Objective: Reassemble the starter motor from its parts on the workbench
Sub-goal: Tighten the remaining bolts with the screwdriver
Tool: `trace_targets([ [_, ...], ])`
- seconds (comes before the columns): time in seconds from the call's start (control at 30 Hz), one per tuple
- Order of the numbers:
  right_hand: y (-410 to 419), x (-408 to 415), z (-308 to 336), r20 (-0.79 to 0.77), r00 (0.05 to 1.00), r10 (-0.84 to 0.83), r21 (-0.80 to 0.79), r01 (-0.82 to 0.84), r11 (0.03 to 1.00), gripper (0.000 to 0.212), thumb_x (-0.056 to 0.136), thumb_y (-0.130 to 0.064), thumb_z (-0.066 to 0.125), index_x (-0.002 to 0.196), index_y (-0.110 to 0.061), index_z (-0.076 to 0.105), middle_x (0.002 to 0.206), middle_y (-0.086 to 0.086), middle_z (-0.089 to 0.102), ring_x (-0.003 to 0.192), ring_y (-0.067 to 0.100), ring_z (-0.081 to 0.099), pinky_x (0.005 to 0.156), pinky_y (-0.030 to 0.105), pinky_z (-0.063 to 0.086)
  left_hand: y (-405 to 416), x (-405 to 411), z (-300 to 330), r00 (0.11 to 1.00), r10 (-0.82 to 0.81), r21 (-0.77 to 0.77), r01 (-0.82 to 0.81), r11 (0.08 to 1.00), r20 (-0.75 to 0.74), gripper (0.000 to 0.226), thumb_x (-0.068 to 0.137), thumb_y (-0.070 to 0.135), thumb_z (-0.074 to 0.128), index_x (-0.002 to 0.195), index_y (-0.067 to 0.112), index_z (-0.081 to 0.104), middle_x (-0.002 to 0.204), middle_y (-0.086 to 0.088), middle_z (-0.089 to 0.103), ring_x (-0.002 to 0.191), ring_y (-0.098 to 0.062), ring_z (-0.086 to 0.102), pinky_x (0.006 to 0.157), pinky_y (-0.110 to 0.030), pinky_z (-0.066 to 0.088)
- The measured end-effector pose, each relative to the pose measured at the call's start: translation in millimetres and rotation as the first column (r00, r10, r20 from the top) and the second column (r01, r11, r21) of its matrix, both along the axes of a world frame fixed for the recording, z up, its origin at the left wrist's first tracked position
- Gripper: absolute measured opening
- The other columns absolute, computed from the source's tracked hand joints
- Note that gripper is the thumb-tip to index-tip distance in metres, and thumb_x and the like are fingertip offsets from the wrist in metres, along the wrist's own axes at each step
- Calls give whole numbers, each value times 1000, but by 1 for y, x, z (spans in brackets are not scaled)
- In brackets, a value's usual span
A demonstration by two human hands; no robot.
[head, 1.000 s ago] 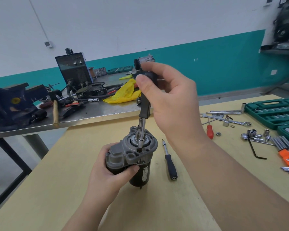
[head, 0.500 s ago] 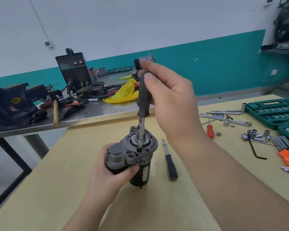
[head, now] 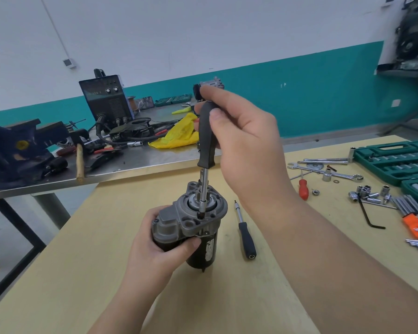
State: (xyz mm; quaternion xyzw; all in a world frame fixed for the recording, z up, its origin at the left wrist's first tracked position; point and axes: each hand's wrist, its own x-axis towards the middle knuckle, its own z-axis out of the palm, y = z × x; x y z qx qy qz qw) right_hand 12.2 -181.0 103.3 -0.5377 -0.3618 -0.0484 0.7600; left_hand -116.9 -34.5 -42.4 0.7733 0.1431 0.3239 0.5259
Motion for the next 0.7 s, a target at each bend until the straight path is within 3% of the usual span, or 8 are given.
trace_targets([
  [0.17,-2,2,-1,78,995,-61,-15,62,998,31,99,-15,73,129,-25,72,110,-15,75,100,2,69,93,35,63,0,-1,1,1000,-2,-7,2,1000,7,66,61,38,92,122,40,66,115,4,80,100,-12,77,72,-19,59],
  [0.23,-1,2,-1,50,998,-50,3,50,999,28,102,-16,69,129,-23,74,113,-14,76,104,1,70,96,31,61,-1,-1,1,1000,-2,-2,2,1000,3,66,61,40,92,121,42,66,116,6,79,102,-11,77,69,-25,61],
  [0.37,0,1,-1,-9,1000,1,-1,-1,1000,31,108,-14,56,132,-23,73,121,-8,77,114,10,71,100,44,61,-1,-1,2,1000,1,-2,-1,1000,1,65,60,40,92,119,44,66,115,6,79,100,-9,77,68,-21,61],
  [0.57,-1,1,-1,81,995,-52,8,52,999,23,99,-19,74,120,-28,74,100,-17,75,91,3,71,84,28,63,-1,-1,1,1000,6,-6,-6,1000,-6,66,59,41,91,120,42,66,112,6,80,95,-8,76,66,-19,58],
  [0.7,0,1,-2,19,999,29,18,-30,999,25,105,-20,61,124,-27,75,108,-12,78,98,6,72,79,27,60,0,0,0,1000,13,1,-13,1000,-9,65,59,41,91,118,43,66,112,6,80,95,-9,76,64,-22,59],
])
